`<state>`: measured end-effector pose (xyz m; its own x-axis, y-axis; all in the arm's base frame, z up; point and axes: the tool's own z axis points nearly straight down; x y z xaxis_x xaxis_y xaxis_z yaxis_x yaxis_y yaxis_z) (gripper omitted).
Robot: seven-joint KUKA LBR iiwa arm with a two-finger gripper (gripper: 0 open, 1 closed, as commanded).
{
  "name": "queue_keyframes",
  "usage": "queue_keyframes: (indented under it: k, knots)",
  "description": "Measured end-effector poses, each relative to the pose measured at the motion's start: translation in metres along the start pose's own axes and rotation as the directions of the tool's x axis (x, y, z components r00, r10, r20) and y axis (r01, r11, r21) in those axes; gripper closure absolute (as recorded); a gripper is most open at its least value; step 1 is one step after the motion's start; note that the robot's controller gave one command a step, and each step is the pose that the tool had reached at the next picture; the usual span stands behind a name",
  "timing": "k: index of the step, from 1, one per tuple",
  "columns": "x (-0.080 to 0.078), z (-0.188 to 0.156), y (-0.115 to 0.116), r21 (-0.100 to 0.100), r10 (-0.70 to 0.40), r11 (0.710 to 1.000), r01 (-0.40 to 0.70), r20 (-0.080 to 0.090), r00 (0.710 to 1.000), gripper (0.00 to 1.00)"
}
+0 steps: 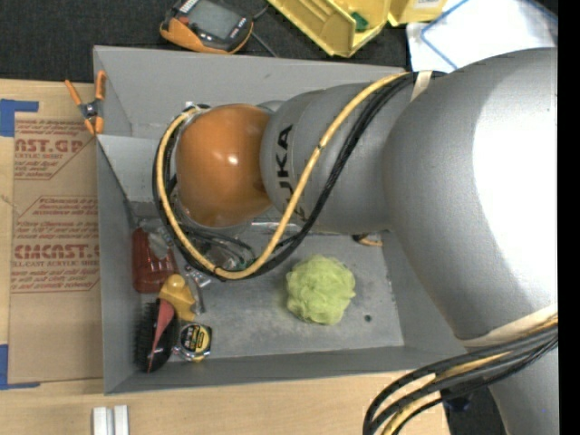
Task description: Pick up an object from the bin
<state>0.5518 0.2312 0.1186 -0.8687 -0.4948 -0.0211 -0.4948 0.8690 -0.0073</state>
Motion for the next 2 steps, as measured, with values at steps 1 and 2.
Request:
queue_keyframes:
  k: [1, 2]
  knots:
    - [-0.0227, 0.0354, 0.0075, 0.001, 0.225, 0.974, -0.225, 0.007, 0.974, 0.00]
    - [-0.0246, 0.0334, 0.0074, -0.001, 0.225, 0.974, -0.225, 0.013, 0.974, 1.00]
